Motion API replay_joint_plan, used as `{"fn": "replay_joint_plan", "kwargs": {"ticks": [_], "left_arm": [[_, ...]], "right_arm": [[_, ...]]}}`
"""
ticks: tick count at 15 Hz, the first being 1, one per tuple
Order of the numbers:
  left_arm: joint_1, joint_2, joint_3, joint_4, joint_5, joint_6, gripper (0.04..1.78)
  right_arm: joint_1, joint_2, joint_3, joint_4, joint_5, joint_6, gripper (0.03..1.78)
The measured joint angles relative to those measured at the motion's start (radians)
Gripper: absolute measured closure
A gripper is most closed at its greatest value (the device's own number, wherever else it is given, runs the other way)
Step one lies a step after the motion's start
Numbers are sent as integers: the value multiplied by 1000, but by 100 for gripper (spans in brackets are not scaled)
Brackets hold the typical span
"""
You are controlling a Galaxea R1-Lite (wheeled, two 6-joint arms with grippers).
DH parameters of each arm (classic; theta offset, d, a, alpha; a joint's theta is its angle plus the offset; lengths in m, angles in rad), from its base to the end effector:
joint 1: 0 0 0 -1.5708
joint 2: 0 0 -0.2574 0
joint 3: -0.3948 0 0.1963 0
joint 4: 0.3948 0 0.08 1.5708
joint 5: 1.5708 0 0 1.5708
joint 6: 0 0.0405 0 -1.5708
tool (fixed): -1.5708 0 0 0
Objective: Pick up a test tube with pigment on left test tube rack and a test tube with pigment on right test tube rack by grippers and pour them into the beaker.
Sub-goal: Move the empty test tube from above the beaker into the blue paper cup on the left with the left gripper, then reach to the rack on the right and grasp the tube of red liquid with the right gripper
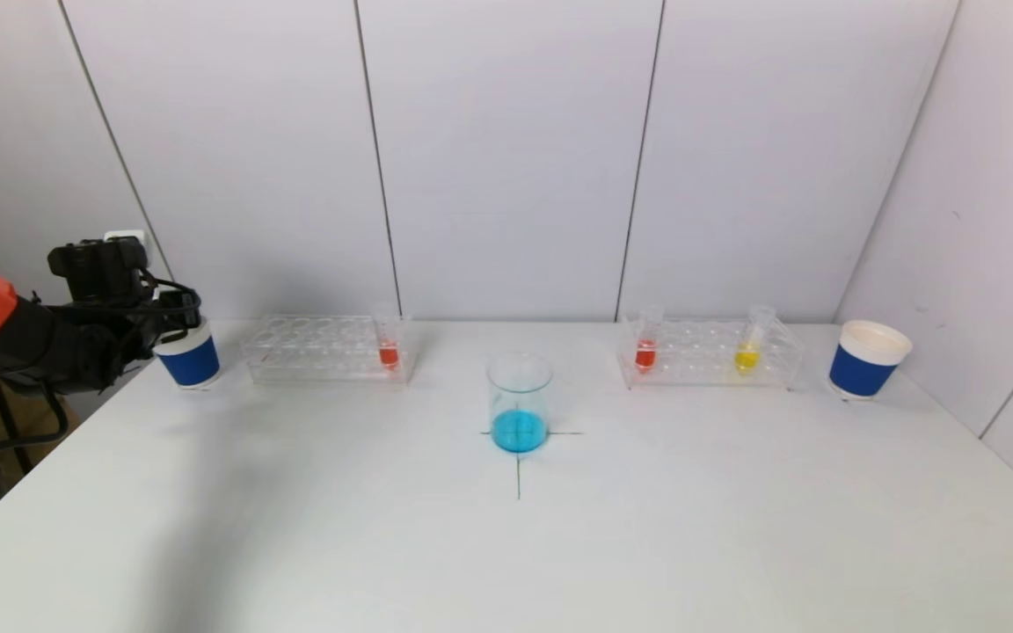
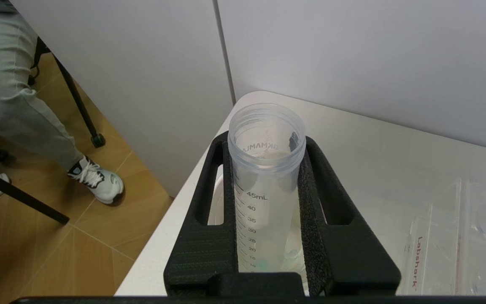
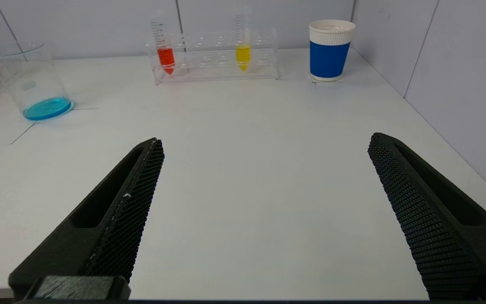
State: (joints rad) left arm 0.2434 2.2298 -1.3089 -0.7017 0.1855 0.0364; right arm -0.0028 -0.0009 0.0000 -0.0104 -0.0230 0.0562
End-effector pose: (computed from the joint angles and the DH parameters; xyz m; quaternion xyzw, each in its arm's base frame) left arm 0.4294 0.1143 0.0789 0.0145 0.1132 0.2095 0.9711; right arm 0.0442 -0.0011 0.0768 0.0282 -0.0060 -0.0127 0.9995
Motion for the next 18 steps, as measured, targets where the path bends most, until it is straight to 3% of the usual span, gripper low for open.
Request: {"fn": "replay_joint_plan", "kwargs": {"ticks": [4, 6, 13, 16, 18], "left_arm": [[0, 1, 7, -1, 0, -1, 136], [2, 4, 8, 1, 0, 0, 125], [5, 10, -1, 0, -1, -1, 27], [7, 8, -1, 1, -1, -1, 7], [7, 0, -1, 1, -1, 0, 5]], "right_arm": [[0, 0, 0, 0, 0, 0, 5], [0, 0, 0, 0, 0, 0, 5], [0, 0, 0, 0, 0, 0, 5], [0, 0, 0, 0, 0, 0, 5], [0, 0, 0, 0, 0, 0, 5]]}}
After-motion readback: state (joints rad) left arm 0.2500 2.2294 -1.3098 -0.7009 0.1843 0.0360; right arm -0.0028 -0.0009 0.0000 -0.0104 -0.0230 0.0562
